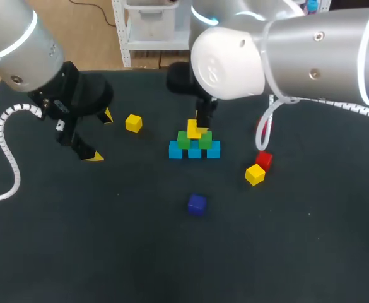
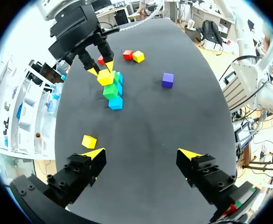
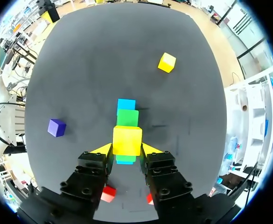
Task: Place the blue cubes, place green cubes on the blue cubes, place the yellow cubes on the green cubes, then place the red cubes on the yellow cubes, and place purple cube on the red cubes.
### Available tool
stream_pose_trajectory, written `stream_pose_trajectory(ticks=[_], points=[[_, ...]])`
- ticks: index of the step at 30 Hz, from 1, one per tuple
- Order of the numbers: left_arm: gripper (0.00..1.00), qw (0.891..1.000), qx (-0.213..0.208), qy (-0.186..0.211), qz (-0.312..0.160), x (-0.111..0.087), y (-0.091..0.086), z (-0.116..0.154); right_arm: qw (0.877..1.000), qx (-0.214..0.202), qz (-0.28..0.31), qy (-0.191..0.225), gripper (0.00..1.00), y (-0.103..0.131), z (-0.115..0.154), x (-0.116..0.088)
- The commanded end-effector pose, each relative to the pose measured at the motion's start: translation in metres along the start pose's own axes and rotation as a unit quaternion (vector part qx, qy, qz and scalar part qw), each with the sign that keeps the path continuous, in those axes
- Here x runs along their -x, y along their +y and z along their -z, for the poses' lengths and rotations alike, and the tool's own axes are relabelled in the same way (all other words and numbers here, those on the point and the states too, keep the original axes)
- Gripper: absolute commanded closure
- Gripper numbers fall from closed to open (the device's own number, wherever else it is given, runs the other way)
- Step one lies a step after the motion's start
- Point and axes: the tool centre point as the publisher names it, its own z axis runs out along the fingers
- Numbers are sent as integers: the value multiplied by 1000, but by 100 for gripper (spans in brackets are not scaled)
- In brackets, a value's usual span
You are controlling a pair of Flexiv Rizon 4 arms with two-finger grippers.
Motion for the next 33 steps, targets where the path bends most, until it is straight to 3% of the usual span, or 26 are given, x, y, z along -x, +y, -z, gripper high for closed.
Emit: stream_pose_trajectory(ticks=[1,33], points=[[0,1000,0,-2,-1,-1,0,0,1000,3,0,0,100,-2,0,0],[0,1000,0,-2,-1,-1,0,0,1000,8,0,-2,99,-4,-3,-1]])
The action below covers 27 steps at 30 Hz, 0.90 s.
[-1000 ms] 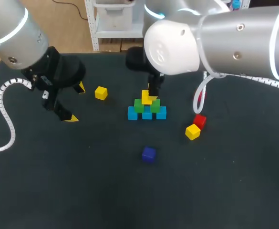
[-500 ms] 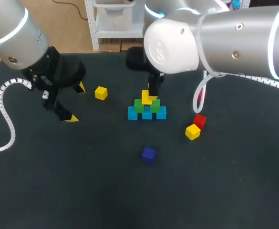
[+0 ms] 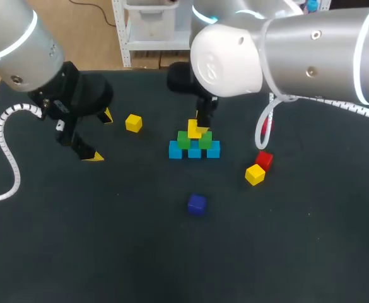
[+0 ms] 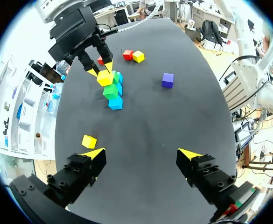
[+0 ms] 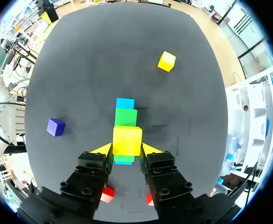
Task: Place the blue cubes, place green cubes on the blue cubes, place the yellow cubes on the green cubes, then place the red cubes on the yellow cubes, and place purple cube on the red cubes.
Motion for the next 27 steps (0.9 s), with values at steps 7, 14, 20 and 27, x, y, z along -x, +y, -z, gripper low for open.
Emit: stream_pose_trajectory(ticks=[7,14,20,27], points=[[0,1000,0,-2,-1,-1,0,0,1000,4,0,0,92,-1,-2,0],[0,1000,0,-2,-1,-1,0,0,1000,4,0,0,86,-1,-2,0],[0,1000,0,-2,-1,-1,0,0,1000,5,1,-1,85,-1,-2,0],[0,1000,0,-2,-1,-1,0,0,1000,6,0,-1,74,-1,-2,0]])
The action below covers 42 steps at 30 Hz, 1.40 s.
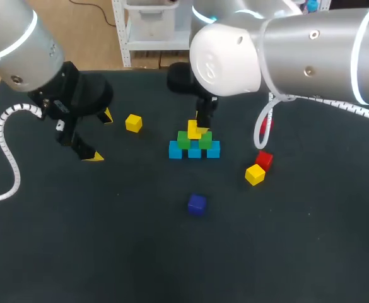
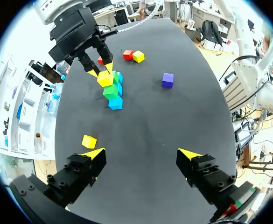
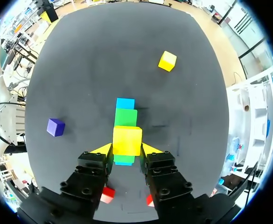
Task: Place the blue cubes, place green cubes on the blue cubes, place the yellow cubes on the green cubes, then place the red cubes on the yellow cubes, and place purple cube on the red cubes.
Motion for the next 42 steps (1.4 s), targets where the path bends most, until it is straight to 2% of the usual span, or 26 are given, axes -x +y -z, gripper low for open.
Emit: stream_pose_trajectory(ticks=[1,10,13,16,18,22,27,29,32,40,41,42], points=[[0,1000,0,-2,-1,-1,0,0,1000,1,0,0,73,-1,0,0],[0,1000,0,-2,-1,-1,0,0,1000,1,0,-1,65,-1,0,-1],[0,1000,0,-2,-1,-1,0,0,1000,2,0,-1,55,-1,0,-1],[0,1000,0,-2,-1,-1,0,0,1000,3,0,-2,51,-1,0,-1],[0,1000,0,-2,-1,-1,0,0,1000,3,0,-1,38,-1,0,-1],[0,1000,0,-2,-1,-1,0,0,1000,3,0,-1,20,-1,0,-1],[0,1000,0,-2,-1,-1,0,0,1000,2,0,-1,20,-1,1,-2],[0,1000,0,-2,-1,-1,0,0,1000,1,0,-1,25,-2,2,-2],[0,1000,0,-2,-1,-1,0,0,1000,0,-3,1,27,-3,2,-6],[0,1000,0,-2,-1,-1,0,0,1000,-13,-14,4,25,-6,14,-18],[0,1000,0,-2,-1,-1,0,0,1000,-14,-15,5,27,-6,14,-20],[0,1000,0,-2,-1,-1,0,0,1000,-14,-16,6,36,-6,13,-22]])
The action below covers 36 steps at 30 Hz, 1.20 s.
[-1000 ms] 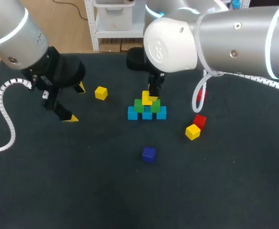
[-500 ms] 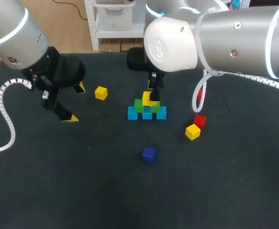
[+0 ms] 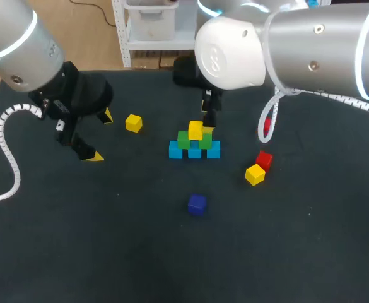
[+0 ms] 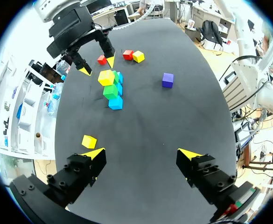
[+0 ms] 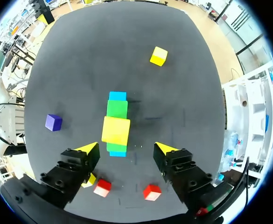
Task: Place the blue cubes, place green cubes on the blue cubes, place the yellow cubes on the green cubes, then place the red cubes on the yellow cubes, and place purple cube on the red cubes.
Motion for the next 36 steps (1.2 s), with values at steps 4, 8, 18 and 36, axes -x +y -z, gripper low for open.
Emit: stream_pose_trajectory(ticks=[4,8,18,36], points=[[0,1000,0,-2,-1,-1,0,0,1000,-3,-9,3,76,5,-2,-14],[0,1000,0,-2,-1,-1,0,0,1000,-1,-8,3,100,6,-5,-15],[0,1000,0,-2,-1,-1,0,0,1000,1,-2,-1,100,3,-10,-9],[0,1000,0,-2,-1,-1,0,0,1000,4,4,-6,100,-2,-12,-2]])
